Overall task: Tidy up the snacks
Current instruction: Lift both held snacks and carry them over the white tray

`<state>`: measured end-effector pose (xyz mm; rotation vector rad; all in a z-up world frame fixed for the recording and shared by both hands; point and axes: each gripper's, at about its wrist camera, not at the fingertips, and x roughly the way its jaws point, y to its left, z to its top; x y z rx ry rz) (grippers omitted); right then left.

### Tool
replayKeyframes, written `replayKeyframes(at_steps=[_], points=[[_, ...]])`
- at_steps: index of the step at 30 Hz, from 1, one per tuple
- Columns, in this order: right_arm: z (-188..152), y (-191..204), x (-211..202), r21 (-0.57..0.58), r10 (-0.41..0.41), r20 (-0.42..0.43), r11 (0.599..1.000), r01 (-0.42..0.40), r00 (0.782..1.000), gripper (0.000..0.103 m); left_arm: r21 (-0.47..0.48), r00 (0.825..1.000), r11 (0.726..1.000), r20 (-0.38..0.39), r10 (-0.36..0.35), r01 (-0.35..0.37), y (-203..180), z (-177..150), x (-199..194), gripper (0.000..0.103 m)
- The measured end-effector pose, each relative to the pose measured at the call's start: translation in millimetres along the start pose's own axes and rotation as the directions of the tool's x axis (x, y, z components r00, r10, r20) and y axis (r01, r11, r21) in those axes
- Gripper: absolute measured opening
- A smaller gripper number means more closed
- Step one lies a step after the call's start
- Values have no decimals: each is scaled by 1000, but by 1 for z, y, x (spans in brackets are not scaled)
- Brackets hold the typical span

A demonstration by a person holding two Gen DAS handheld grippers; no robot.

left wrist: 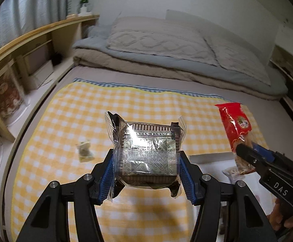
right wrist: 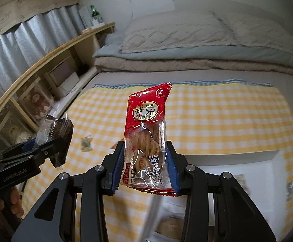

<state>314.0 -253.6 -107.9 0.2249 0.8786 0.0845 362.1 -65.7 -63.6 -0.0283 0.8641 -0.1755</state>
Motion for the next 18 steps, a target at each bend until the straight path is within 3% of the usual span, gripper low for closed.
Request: replayKeyframes(at_steps=[18], points=[[-12, -112, -67, 84, -163, 47, 984, 158, 986, 40, 113, 994, 988, -37, -104, 108, -99, -3, 39, 58]])
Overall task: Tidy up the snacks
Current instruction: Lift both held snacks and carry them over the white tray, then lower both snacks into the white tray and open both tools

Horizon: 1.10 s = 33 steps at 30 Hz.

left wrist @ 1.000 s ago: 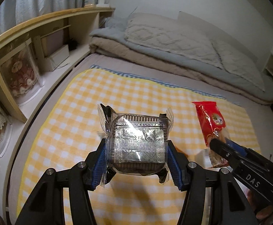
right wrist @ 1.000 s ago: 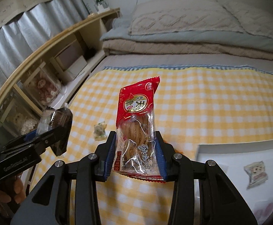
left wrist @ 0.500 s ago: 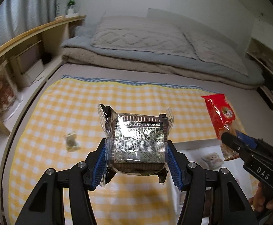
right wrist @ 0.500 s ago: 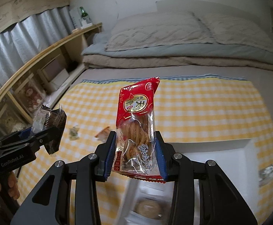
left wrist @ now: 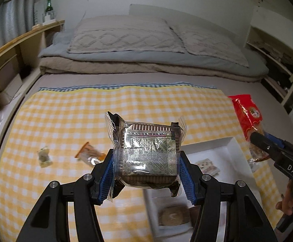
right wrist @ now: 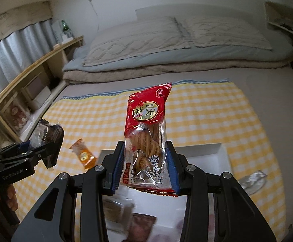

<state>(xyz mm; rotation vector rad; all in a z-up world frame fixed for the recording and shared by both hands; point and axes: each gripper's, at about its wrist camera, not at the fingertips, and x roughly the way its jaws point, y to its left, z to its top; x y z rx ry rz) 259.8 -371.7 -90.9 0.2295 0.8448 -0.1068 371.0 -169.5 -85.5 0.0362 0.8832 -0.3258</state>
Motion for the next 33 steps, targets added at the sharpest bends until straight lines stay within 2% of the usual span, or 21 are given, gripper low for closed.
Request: replayKeyframes(at_steps=[5, 11, 14, 18, 21, 23, 26, 30, 33], points=[[-2, -24, -2, 16, -44, -8, 999, 44, 999, 40, -5, 998, 999, -39, -46, 46, -16, 2, 27, 58], [-5, -50, 2, 34, -93, -44, 995, 94, 995, 41, 22, 983, 996, -162, -81, 86, -43, -1, 76, 58], [-7, -58, 8, 29, -115, -72, 993, 117, 991, 41, 28, 965, 995, -250, -83, 93, -59, -2, 104, 58], [-12, -63, 18, 4, -136, -110, 991, 137, 985, 41, -29, 928, 994, -357, -108, 104, -64, -6, 144, 58], [-16, -65, 27, -12, -144, -136, 990, 144, 980, 41, -64, 907, 993, -406, -117, 99, -64, -7, 167, 58], [-20, -68, 36, -13, -147, -172, 989, 147, 974, 41, -58, 904, 995, -416, -94, 77, -68, -9, 179, 58], [-27, -72, 53, -24, -175, -253, 984, 175, 951, 41, -49, 896, 997, -438, -69, 53, -69, -11, 199, 58], [-36, -78, 71, -31, -196, -331, 980, 197, 923, 41, -70, 882, 993, -457, -114, 93, -78, -9, 222, 58], [-39, -84, 79, -23, -194, -350, 980, 199, 916, 41, -102, 879, 989, -454, -146, 111, -83, -10, 235, 58]])
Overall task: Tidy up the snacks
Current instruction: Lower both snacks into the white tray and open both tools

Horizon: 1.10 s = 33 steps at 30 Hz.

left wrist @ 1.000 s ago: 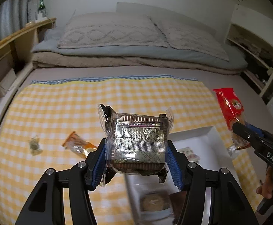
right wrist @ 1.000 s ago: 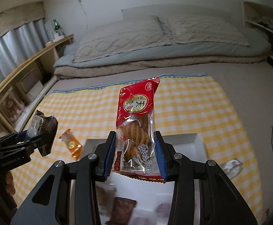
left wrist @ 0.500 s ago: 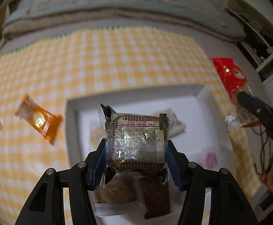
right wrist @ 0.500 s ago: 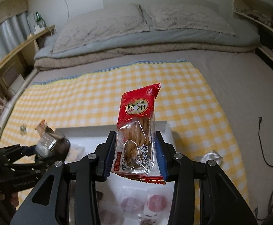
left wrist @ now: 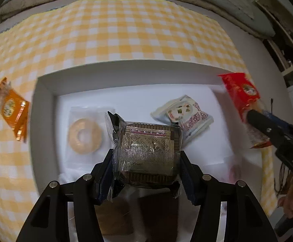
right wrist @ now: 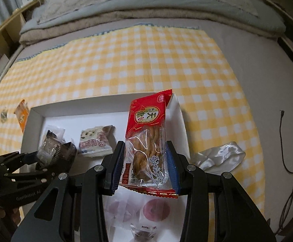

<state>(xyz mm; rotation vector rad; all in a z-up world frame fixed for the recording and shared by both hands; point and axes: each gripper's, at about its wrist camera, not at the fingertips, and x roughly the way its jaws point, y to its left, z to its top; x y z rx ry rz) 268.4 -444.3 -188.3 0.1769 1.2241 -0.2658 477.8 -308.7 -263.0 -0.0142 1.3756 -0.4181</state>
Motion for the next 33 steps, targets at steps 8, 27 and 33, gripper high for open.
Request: replayKeyframes(at_steps=[8, 27, 33], points=[[10, -5, 23, 9, -9, -33, 1000, 10, 999, 44, -35, 998, 997, -7, -66, 65, 4, 1, 22, 59], [8, -27, 26, 80, -13, -67, 997, 18, 998, 65, -30, 987, 991, -88, -136, 134, 12, -20, 5, 69], [3, -32, 13, 101, 8, -52, 995, -3, 999, 65, -7, 990, 991, -42, -131, 131, 8, -26, -10, 87]])
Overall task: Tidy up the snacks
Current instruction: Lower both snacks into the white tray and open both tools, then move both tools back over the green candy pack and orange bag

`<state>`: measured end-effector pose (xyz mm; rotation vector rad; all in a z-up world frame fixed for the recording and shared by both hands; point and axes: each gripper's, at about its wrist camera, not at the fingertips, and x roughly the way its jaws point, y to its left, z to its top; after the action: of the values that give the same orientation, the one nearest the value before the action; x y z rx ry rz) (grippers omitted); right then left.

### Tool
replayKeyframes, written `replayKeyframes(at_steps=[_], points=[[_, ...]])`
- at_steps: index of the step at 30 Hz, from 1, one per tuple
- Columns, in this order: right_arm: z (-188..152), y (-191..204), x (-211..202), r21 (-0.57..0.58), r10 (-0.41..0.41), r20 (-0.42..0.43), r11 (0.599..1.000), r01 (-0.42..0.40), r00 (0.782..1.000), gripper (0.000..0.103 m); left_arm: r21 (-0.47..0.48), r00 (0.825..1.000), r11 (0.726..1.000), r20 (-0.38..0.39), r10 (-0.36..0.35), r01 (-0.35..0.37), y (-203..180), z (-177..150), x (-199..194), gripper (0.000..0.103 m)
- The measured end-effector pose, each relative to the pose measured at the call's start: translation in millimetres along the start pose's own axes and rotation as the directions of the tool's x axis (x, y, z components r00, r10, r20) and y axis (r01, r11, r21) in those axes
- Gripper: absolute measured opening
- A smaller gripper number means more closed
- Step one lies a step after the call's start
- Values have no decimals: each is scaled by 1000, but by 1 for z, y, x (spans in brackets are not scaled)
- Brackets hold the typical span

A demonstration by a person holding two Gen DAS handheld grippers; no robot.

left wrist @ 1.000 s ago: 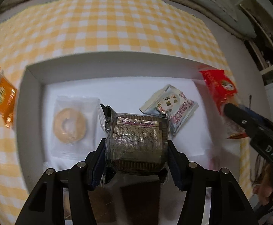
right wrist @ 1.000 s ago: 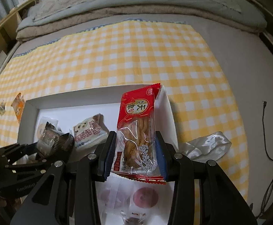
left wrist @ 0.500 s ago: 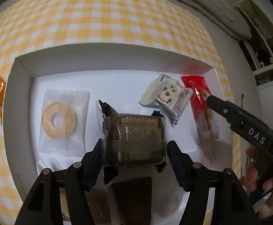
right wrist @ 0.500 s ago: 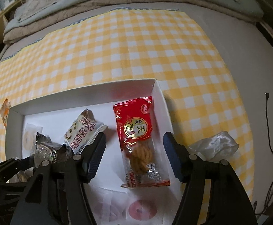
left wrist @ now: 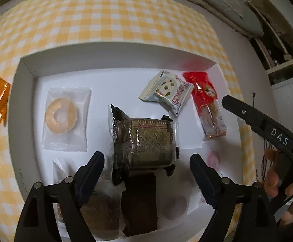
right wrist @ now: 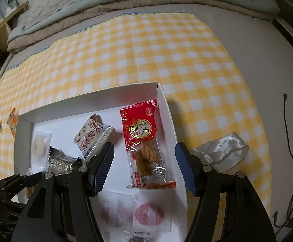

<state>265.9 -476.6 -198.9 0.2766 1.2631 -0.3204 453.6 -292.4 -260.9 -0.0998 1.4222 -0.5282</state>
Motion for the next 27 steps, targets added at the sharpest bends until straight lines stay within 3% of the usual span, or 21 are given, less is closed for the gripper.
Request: replayKeyframes(at_steps=[5, 19, 23, 27], points=[[-7, 3, -16, -2, 27, 18, 1000, -27, 999, 66, 35, 1000, 999, 26, 15, -15, -6, -6, -10, 91], [-25, 5, -52, -5, 17, 84, 1000, -17, 996, 88, 111, 994, 992, 103, 47, -58, -7, -27, -62, 103], [-30, 2, -60, -2, 3, 105, 1000, -2, 994, 103, 120, 991, 991, 121, 48, -63, -2, -34, -75, 103], [-37, 5, -70, -18, -2, 135, 1000, 4, 991, 103, 124, 988, 990, 145, 54, -72, 4, -39, -90, 103]])
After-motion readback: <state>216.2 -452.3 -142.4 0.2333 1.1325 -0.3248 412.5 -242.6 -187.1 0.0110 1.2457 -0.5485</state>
